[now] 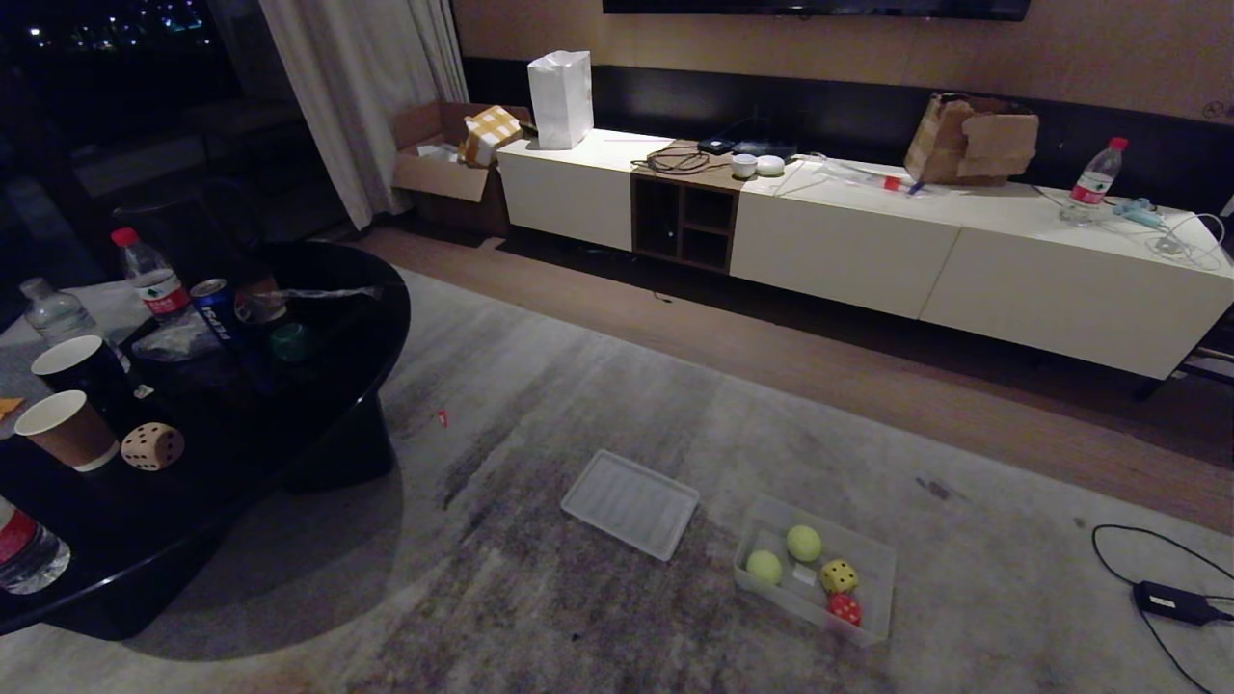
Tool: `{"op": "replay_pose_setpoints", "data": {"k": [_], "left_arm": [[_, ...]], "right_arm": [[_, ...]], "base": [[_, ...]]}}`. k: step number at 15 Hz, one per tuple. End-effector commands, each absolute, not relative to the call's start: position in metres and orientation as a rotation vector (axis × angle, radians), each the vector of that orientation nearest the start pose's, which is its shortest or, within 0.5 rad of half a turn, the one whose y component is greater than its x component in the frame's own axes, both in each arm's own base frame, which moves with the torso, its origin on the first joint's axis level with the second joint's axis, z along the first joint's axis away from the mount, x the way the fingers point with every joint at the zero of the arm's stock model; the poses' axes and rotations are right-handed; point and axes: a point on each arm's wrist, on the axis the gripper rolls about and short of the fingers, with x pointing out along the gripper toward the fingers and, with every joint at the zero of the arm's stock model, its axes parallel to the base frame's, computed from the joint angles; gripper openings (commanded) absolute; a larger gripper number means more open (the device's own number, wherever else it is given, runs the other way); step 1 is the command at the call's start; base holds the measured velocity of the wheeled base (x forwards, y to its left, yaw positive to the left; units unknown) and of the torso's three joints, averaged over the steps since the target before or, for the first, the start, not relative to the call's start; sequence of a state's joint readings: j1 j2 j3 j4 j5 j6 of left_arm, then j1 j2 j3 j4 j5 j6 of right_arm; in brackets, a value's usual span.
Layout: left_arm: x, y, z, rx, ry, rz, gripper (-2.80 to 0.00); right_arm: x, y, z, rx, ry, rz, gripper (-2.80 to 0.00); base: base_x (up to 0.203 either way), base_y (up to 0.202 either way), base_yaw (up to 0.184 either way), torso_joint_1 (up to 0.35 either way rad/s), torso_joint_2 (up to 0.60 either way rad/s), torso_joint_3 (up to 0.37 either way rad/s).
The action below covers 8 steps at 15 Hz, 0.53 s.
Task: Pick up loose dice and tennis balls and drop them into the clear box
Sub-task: Pick up toys out of the box
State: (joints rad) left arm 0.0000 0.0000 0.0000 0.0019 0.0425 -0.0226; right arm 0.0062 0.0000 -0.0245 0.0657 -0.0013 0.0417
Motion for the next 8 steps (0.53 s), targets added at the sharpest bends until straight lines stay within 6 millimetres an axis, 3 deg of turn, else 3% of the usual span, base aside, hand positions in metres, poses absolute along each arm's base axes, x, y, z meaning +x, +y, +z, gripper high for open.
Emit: {"op": "replay_pose_setpoints", "data": {"k": [1,3,8], "left_arm": [[-0.0226,0.001,0.0749,-0.023,0.004,0.045,-2.8],[-0.0226,0.001,0.0749,-0.021,0.004,0.043,-2.8],[-0.0226,0.001,0.0749,-0.021,0.004,0.043,-2.8]], "right_arm": [[-0.0248,-0.0002,0.0759,0.043,0.042,0.004,-2.8],[-0.0247,-0.0002,0.0757,0.043,0.043,0.004,-2.8],[-0.0247,-0.0002,0.0756,0.043,0.043,0.006,-2.8]], "base": [[0.0,0.0,0.0,0.0,0.0,0.0],[0.002,-0.004,0.099,0.004,0.0,0.008],[0.001,-0.01,0.164,0.001,0.0,0.004]]}}
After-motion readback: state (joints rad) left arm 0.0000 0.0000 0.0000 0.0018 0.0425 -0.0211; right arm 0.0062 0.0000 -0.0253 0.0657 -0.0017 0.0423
